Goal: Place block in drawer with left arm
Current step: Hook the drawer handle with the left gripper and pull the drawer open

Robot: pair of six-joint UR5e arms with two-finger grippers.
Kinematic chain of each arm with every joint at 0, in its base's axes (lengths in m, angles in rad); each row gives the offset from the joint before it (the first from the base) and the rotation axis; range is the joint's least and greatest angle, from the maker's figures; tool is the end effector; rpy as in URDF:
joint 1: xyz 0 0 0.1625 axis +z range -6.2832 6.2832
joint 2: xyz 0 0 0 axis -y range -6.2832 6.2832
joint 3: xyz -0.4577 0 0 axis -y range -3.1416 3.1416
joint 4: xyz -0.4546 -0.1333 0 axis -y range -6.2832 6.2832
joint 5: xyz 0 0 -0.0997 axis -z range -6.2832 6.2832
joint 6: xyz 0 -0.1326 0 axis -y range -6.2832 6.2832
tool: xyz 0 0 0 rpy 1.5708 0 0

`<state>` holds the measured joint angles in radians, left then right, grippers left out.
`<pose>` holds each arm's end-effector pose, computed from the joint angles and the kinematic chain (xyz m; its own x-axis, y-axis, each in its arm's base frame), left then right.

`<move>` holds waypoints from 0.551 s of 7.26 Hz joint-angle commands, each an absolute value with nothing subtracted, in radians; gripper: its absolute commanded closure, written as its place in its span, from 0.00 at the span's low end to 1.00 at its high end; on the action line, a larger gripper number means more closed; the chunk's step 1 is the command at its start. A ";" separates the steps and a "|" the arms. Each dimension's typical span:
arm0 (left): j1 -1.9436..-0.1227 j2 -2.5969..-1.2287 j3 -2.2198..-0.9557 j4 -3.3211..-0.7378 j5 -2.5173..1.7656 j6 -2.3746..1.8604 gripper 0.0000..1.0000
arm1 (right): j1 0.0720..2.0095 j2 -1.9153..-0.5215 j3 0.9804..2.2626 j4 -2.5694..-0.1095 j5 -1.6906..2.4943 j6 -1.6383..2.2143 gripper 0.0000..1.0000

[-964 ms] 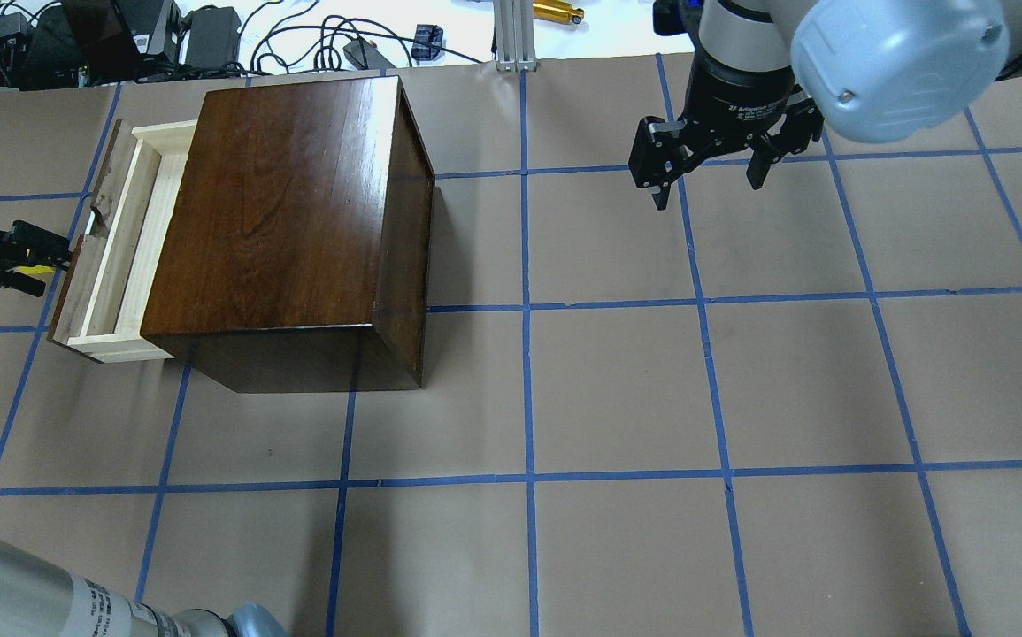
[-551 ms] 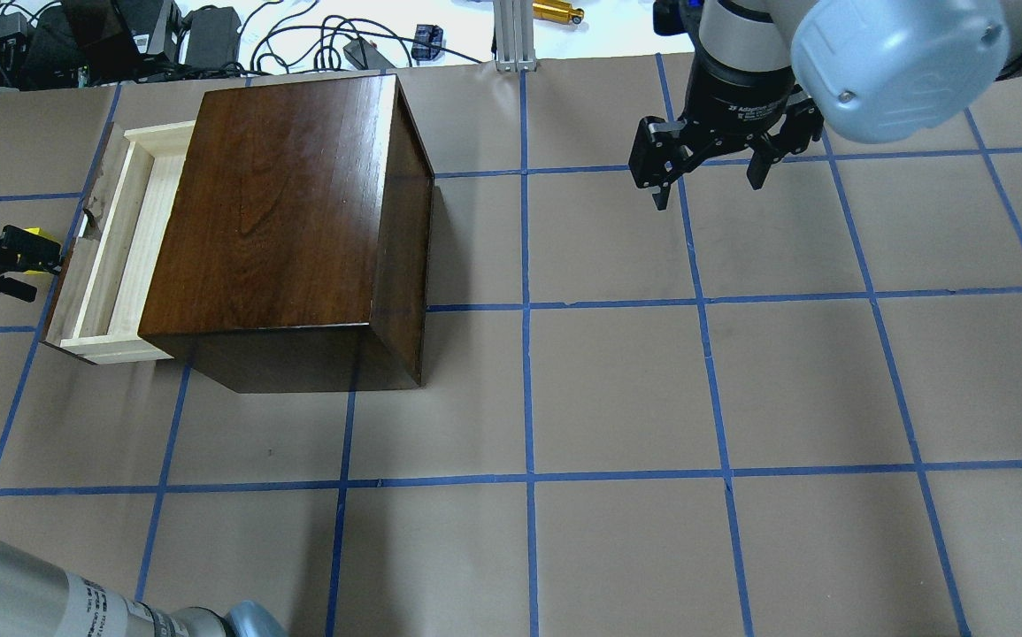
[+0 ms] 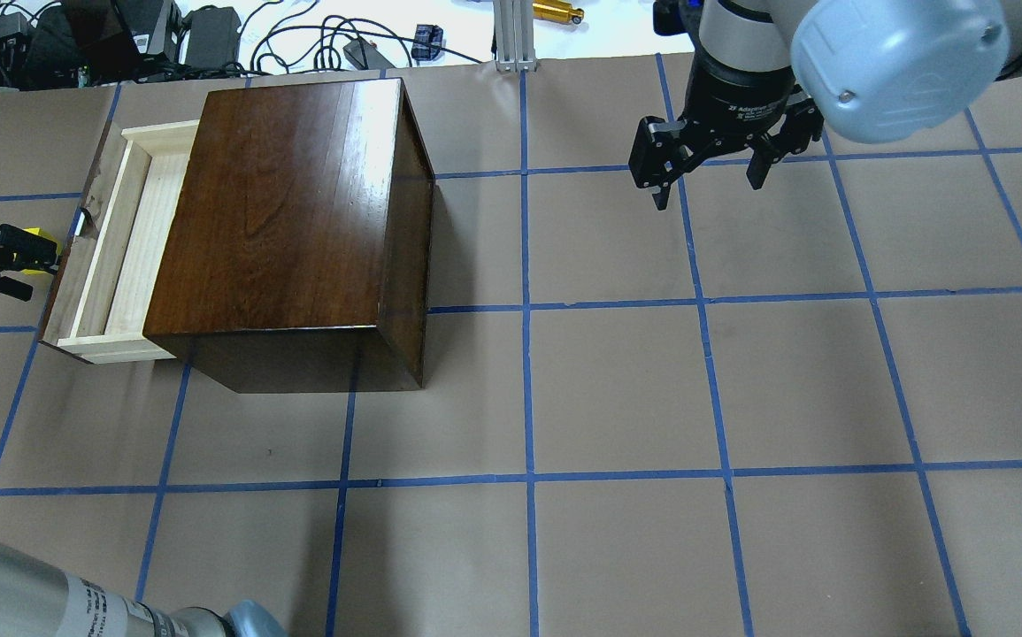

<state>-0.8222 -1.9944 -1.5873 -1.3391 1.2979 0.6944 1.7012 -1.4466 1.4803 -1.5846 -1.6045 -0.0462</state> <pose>0.3325 -0.6063 0.2405 -0.9391 -0.0764 0.3350 -0.0845 0.9964 -0.0098 0.2068 -0.5862 0.4669 -0.9838 -0.1763 0.0327 -0.1756 0.9842 0.0214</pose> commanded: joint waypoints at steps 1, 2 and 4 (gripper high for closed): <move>-0.828 -1.965 -1.576 -1.345 1.299 0.690 0.00 | 1.701 -1.447 1.480 -1.585 -1.605 -0.048 0.00; -0.830 -1.945 -1.559 -1.360 1.301 0.690 0.00 | 1.701 -1.447 1.480 -1.585 -1.605 -0.046 0.00; -0.833 -1.887 -1.559 -1.411 1.301 0.690 0.00 | 1.701 -1.447 1.480 -1.585 -1.605 -0.048 0.00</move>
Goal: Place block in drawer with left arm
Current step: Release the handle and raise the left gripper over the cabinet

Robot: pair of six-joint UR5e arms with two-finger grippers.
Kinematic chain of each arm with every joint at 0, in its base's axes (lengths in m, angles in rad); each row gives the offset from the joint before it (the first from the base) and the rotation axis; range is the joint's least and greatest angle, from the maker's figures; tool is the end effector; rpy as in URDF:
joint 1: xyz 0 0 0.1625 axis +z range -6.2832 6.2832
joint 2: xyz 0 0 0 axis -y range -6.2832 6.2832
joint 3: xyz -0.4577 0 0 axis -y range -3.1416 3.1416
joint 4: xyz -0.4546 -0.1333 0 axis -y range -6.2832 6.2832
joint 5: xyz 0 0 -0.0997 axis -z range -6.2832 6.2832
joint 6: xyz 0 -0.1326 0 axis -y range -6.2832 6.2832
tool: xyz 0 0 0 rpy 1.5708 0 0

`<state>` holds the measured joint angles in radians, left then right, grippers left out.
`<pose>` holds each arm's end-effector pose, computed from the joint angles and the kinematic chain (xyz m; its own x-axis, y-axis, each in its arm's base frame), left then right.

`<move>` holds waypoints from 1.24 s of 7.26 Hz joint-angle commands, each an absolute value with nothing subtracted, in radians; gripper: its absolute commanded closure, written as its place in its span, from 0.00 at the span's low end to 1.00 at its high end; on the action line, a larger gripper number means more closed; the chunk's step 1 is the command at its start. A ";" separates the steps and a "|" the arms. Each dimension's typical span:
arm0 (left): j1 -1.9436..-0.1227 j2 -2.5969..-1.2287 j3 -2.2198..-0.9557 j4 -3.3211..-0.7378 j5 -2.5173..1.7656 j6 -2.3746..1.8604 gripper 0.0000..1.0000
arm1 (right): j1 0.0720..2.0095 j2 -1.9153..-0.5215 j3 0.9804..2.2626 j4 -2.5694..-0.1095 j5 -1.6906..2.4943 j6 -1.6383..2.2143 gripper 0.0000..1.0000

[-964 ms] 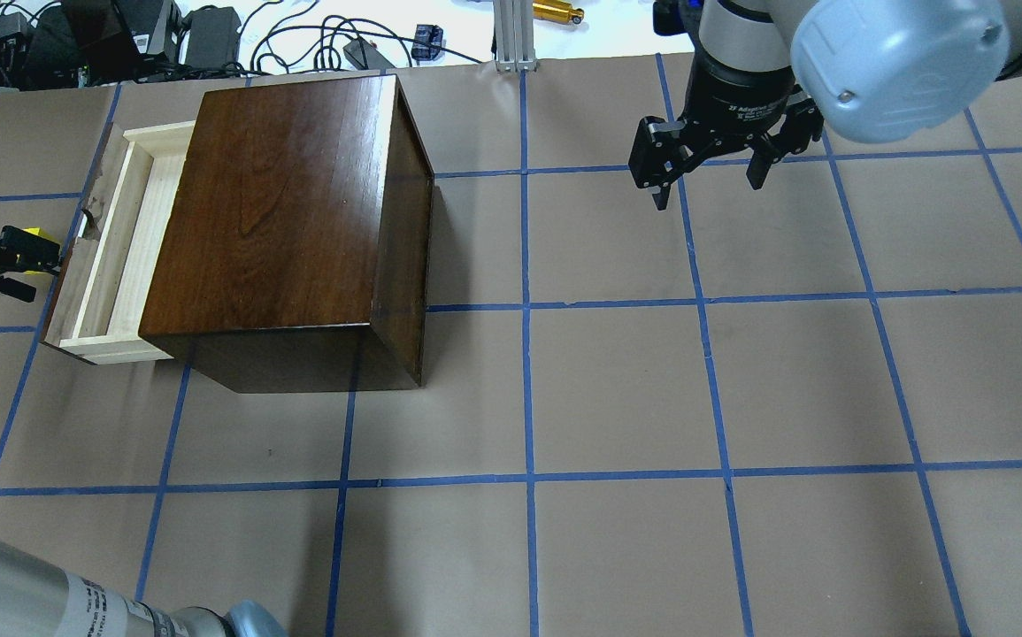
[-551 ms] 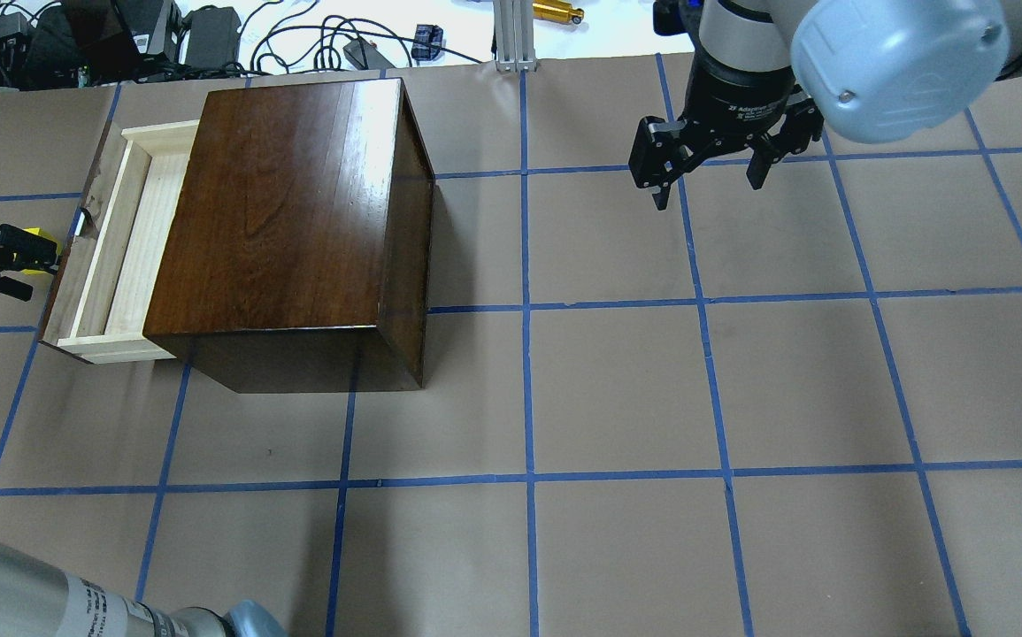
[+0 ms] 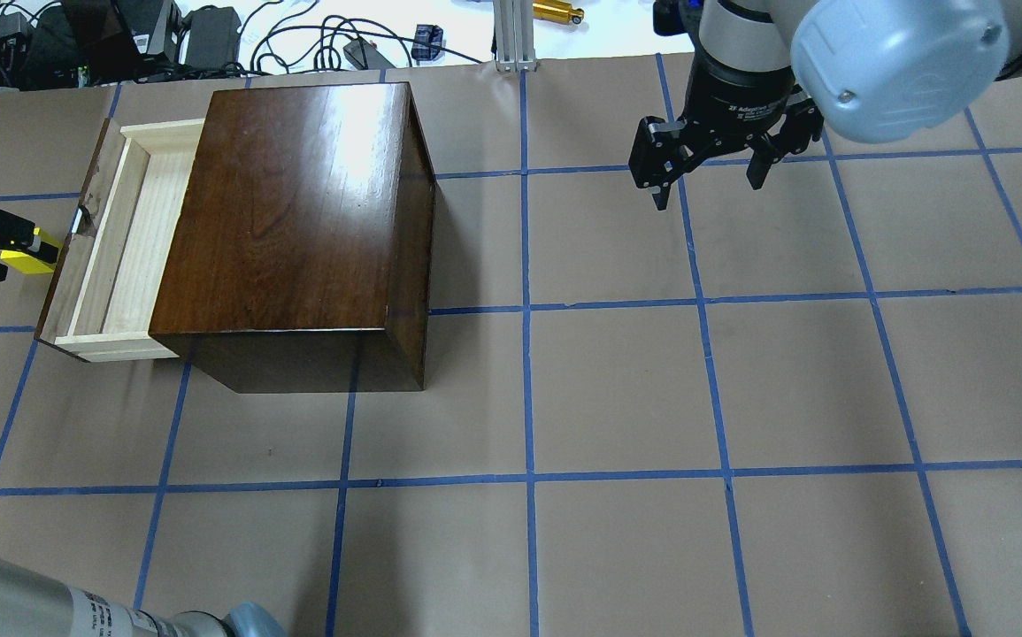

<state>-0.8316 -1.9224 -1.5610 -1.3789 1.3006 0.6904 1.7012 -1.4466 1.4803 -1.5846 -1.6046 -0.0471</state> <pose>0.3236 -0.6054 0.2986 -0.9526 -0.0579 0.2986 -0.0771 0.9956 -0.0529 0.2068 -0.5862 0.4669 -0.9836 -0.1772 0.0328 -0.1765 0.9841 0.0215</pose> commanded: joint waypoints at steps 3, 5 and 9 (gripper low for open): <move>-0.841 -1.711 -1.546 -1.593 1.301 0.683 0.00 | 1.701 -1.447 1.480 -1.585 -1.603 -0.048 0.00; -0.841 -1.572 -1.559 -1.685 1.343 0.661 0.00 | 1.701 -1.447 1.480 -1.585 -1.605 -0.046 0.00; -1.114 -1.500 -1.549 -1.707 1.492 0.363 0.00 | 1.701 -1.447 1.480 -1.585 -1.605 -0.046 0.00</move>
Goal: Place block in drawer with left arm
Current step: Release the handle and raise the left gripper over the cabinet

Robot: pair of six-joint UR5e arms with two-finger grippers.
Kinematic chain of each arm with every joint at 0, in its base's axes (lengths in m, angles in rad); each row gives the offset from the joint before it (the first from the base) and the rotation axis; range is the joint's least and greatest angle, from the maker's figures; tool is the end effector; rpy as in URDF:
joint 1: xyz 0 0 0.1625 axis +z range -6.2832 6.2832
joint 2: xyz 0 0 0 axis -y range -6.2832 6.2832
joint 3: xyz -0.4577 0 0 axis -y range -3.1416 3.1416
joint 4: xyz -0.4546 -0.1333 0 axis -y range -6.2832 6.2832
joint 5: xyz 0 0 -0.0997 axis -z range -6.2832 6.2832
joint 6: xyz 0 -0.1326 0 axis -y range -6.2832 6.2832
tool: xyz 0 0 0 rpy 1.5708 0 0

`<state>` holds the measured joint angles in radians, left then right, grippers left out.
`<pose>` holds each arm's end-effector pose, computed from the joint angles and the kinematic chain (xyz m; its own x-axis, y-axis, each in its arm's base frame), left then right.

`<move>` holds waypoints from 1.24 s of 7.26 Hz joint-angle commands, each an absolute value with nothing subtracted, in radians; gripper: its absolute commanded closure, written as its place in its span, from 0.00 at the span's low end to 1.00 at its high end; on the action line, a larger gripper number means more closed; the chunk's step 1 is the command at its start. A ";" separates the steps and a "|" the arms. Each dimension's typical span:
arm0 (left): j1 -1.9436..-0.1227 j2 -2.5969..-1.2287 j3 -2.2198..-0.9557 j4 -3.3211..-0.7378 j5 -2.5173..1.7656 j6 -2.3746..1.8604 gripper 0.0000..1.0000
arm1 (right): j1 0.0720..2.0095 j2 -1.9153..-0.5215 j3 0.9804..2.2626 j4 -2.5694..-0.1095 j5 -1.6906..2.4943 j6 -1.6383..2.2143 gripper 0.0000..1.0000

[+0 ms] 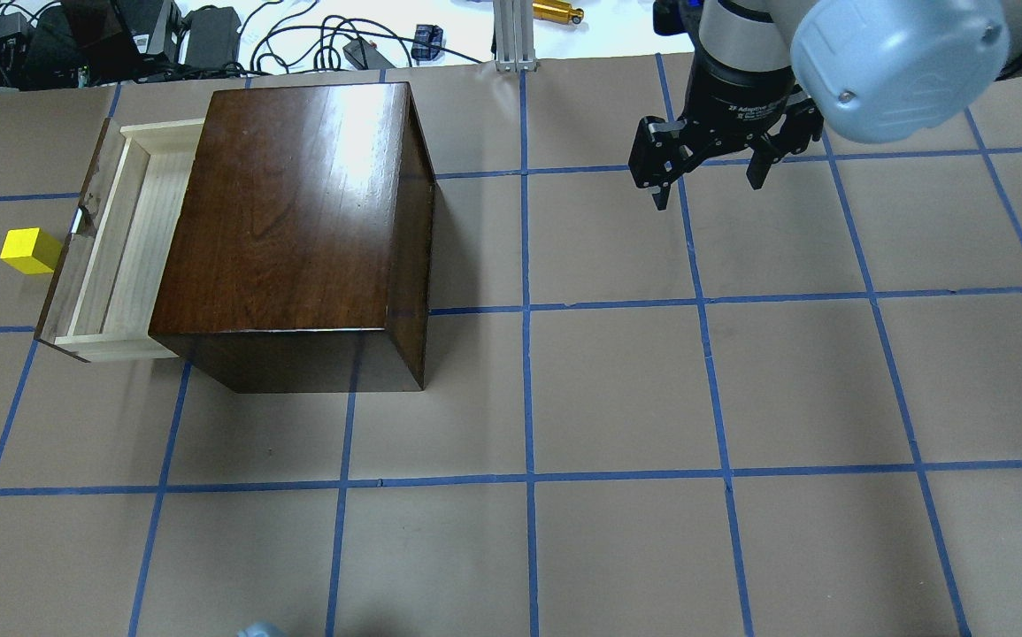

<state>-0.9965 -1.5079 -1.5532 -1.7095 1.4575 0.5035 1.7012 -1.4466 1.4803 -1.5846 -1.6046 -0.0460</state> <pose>0.1559 -0.5140 0.5185 -0.9892 -0.0732 0.1269 -0.0743 0.9972 -0.0035 0.2068 -0.5862 0.4669 -0.9838 -0.1761 0.0328 -0.1754 0.9843 0.0214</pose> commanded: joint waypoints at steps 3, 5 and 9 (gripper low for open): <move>-1.439 -1.540 -1.552 -1.565 1.564 0.065 0.00 | 1.701 -1.447 1.480 -1.585 -1.605 -0.048 0.00; -1.552 -1.580 -1.558 -1.482 1.582 0.028 0.00 | 1.701 -1.447 1.480 -1.585 -1.605 -0.048 0.00; -1.568 -1.583 -1.559 -1.473 1.583 0.023 0.00 | 1.701 -1.447 1.480 -1.585 -1.605 -0.046 0.00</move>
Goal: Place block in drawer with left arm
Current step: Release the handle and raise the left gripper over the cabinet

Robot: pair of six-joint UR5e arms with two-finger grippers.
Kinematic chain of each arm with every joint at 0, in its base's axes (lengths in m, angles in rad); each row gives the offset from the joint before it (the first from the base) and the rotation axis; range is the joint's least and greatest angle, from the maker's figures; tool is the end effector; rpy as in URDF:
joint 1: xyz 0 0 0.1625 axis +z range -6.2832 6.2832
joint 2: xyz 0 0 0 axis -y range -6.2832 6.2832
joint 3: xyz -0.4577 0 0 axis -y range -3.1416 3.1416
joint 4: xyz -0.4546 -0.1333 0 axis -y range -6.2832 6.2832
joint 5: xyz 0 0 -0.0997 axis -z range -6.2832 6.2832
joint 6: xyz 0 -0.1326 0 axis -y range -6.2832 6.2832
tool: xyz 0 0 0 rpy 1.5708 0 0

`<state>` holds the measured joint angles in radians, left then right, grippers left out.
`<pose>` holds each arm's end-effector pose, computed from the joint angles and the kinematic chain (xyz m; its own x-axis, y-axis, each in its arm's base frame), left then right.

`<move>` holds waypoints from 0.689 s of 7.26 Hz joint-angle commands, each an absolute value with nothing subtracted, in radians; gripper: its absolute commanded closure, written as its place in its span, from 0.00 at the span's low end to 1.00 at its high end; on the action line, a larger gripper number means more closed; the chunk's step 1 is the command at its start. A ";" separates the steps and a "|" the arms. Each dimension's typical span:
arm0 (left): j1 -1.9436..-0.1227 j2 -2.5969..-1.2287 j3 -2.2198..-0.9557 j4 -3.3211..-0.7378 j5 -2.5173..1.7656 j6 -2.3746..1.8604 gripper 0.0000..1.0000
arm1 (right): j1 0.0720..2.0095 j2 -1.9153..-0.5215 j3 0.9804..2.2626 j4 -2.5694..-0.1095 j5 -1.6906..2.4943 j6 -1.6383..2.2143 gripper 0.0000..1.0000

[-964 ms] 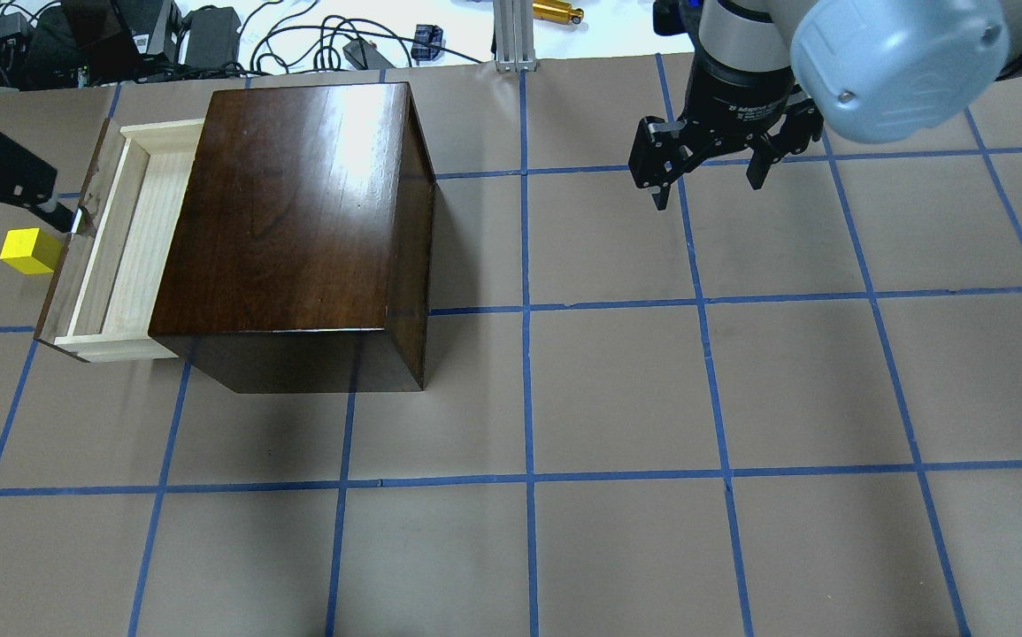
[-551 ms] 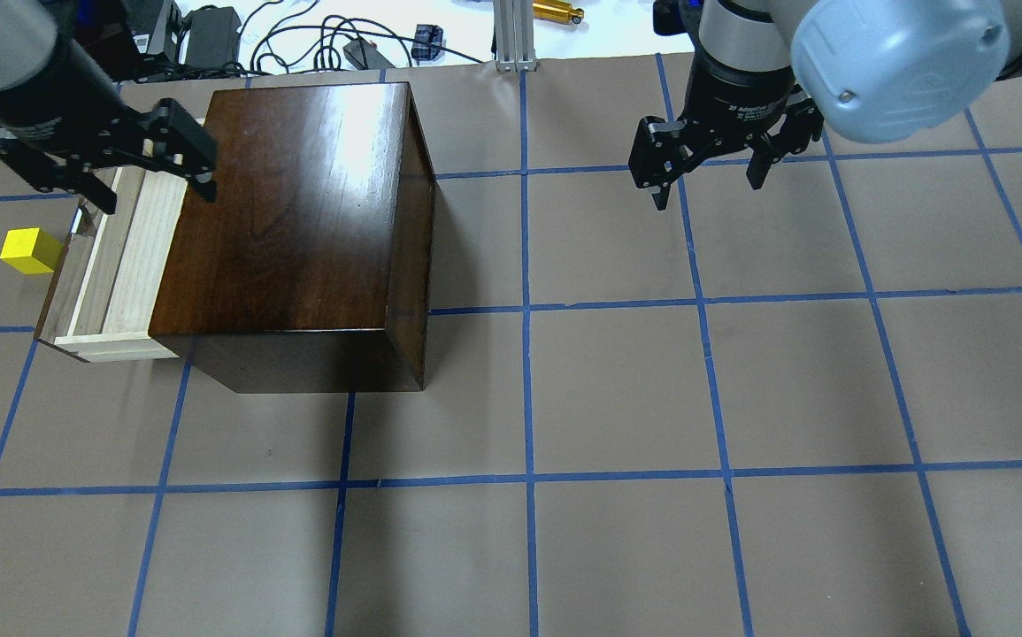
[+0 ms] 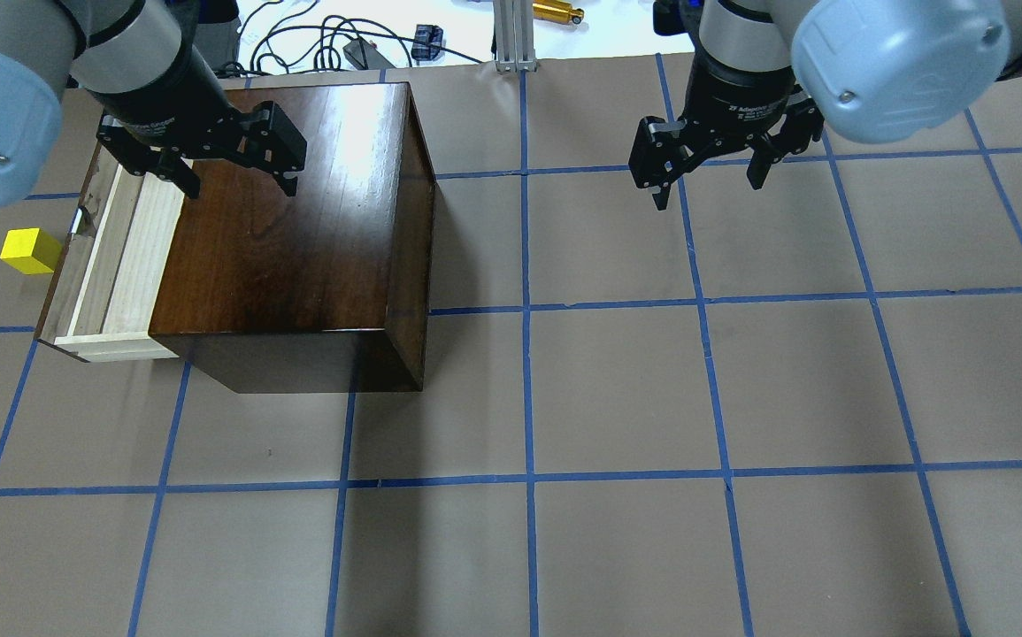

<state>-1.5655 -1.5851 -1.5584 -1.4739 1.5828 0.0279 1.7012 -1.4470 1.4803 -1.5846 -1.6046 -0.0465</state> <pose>-0.1287 -0.5737 0.4967 -0.9997 0.0213 -0.0146 0.0226 0.9953 -0.0945 0.2068 -0.5860 0.4671 -0.9837 -0.1766 0.0328 -0.1759 0.9842 0.0210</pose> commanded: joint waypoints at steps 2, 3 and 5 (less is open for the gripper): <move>-1.568 -1.575 -1.560 -1.476 1.583 0.021 0.00 | 1.701 -1.447 1.480 -1.585 -1.605 -0.048 0.00; -1.568 -1.575 -1.560 -1.474 1.583 0.021 0.00 | 1.701 -1.447 1.480 -1.585 -1.605 -0.046 0.00; -1.563 -1.574 -1.562 -1.474 1.583 0.029 0.00 | 1.701 -1.447 1.480 -1.585 -1.605 -0.046 0.00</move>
<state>-1.5666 -1.5747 -1.5610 -1.4750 1.5837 0.0234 1.7012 -1.4465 1.4803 -1.5846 -1.6045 -0.0462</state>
